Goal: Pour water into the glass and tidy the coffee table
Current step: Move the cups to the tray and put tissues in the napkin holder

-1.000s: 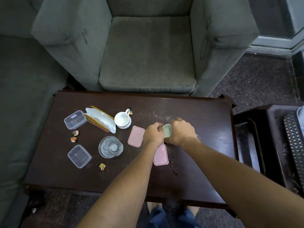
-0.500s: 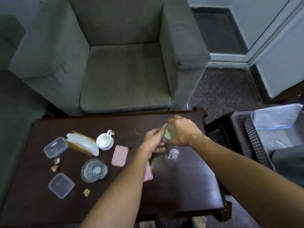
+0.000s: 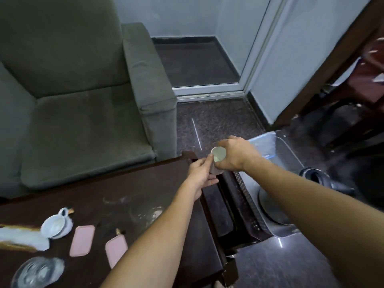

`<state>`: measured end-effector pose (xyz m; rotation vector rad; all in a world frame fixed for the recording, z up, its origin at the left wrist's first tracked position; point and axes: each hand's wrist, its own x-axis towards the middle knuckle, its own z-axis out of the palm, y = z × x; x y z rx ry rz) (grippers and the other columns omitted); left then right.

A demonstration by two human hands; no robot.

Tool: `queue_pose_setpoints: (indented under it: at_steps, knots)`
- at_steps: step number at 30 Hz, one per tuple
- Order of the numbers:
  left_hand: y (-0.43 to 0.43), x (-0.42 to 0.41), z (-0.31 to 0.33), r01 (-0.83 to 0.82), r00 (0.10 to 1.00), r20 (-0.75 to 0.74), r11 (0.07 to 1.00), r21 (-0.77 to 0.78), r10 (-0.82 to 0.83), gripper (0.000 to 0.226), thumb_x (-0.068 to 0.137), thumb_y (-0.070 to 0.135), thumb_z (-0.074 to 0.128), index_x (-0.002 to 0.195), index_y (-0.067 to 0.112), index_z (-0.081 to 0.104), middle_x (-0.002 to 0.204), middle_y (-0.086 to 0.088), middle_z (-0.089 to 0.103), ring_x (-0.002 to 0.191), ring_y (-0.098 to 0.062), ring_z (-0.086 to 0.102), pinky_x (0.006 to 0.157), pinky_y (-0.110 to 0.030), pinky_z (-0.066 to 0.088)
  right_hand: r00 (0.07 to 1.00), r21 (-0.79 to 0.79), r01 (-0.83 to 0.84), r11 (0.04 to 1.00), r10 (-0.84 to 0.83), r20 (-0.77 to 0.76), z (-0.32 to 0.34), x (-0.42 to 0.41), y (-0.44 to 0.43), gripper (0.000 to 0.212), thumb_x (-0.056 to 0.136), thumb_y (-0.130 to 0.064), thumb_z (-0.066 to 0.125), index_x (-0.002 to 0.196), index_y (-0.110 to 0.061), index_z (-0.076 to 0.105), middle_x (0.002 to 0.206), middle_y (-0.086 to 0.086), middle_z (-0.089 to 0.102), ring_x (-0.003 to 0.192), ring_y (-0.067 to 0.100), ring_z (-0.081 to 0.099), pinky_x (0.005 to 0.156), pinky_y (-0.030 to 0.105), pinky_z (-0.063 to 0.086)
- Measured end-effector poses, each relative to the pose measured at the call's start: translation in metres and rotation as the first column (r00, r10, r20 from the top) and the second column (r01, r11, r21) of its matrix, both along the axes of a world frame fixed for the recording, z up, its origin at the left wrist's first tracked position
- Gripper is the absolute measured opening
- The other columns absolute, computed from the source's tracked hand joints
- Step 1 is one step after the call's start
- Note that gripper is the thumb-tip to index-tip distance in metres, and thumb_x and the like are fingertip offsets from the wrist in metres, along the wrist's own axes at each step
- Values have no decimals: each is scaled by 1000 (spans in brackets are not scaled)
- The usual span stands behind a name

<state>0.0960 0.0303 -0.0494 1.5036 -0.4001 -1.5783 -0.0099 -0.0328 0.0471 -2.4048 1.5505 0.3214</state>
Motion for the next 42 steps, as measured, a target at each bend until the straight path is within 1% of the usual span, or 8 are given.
queue_pose_setpoints:
  at_steps: [4,8,12,16,24,32,38,42]
  knots:
    - [-34,-53,10,46,998,36,998,-33,-45,34,104,44,51,120,18,67,96,-5,72,69,-14,62,82,-38,62,998,-6,51,999,-51,-38,15,-48,-27,58,69,-51,77,116,-18,72,118,10,63,106,28,64,85,31,50]
    - [-62,-101,15,90,996,3,995,-52,-90,27,106,44,48,112,24,64,108,-8,72,82,-20,60,73,-30,58,994,-10,70,997,-71,-87,23,-87,-54,71,62,-57,79,117,-14,70,115,8,57,104,28,62,87,34,52]
    - [-82,-140,10,179,984,15,982,-53,-178,45,104,53,44,135,23,60,129,-1,64,107,-21,64,91,-38,60,984,-7,118,993,-118,-134,18,-132,-87,70,58,-55,83,114,-14,72,113,6,63,101,23,59,80,31,48]
    - [-91,-167,-4,243,970,18,970,24,-243,28,106,40,47,125,23,58,111,1,57,119,-27,62,95,-40,60,971,44,149,988,-138,-195,-7,-164,-109,67,57,-55,88,110,-18,71,112,5,64,89,22,54,75,30,47]
    - [-120,-183,-39,294,955,19,951,96,-297,25,105,17,47,87,25,62,87,9,65,82,-6,61,104,-41,53,970,121,133,984,-104,-220,-67,-193,-138,60,64,-45,89,116,-19,72,120,6,64,107,25,63,79,29,48]
    - [-133,-189,-63,326,939,76,939,113,-335,27,105,17,46,89,31,62,106,2,63,102,-15,57,95,-38,57,978,133,130,983,-105,-181,-90,-190,-153,67,63,-45,90,121,-17,69,129,6,57,112,27,62,87,31,49]
    - [-137,-191,-75,318,943,73,943,97,-325,37,105,18,45,140,20,56,113,-1,60,103,-16,58,79,-27,57,976,111,142,984,-121,-182,-89,-188,-158,71,64,-47,88,124,-18,66,128,9,51,114,30,61,97,38,52]
    - [-136,-191,-76,307,945,76,945,113,-317,30,104,16,44,125,25,64,97,4,58,100,-15,57,89,-34,57,969,111,155,982,-129,-210,-90,-185,-159,72,62,-48,89,123,-17,66,128,9,52,113,31,62,96,40,53]
